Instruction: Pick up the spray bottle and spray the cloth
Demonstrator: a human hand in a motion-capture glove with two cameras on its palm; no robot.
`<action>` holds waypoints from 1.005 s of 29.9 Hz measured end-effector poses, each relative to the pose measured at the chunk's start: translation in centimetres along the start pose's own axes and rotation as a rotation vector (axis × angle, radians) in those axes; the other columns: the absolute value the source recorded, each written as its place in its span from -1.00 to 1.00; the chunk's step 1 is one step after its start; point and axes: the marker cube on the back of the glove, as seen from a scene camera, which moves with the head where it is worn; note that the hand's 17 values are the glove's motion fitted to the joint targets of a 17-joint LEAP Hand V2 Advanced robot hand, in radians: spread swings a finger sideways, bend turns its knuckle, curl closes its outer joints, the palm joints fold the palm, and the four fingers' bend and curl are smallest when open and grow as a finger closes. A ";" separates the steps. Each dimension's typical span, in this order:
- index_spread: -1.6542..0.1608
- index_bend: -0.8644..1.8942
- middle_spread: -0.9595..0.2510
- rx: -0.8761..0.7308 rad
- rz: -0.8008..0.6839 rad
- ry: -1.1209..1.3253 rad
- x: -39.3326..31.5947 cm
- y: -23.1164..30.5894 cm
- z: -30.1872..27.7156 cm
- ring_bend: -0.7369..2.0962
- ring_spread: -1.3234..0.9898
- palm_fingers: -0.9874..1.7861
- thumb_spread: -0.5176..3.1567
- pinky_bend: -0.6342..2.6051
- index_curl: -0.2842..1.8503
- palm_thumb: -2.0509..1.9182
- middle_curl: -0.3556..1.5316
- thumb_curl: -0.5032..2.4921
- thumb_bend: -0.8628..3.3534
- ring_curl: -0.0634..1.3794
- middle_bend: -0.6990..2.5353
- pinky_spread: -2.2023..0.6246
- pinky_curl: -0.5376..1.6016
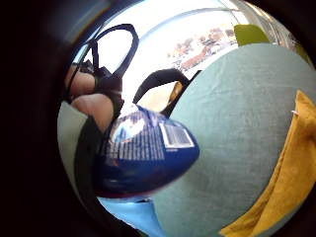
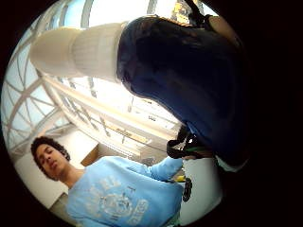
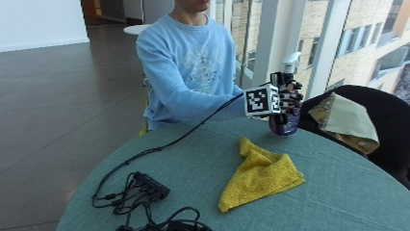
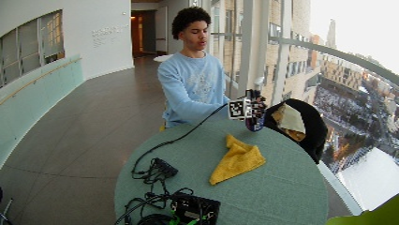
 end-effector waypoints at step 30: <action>0.36 -0.33 0.42 -0.076 0.115 0.324 -0.6 9.1 -9.7 -0.10 0.11 0.15 -0.17 -0.32 -0.66 0.44 -0.15 -0.31 -0.61 -0.39 -0.38 0.66 -0.13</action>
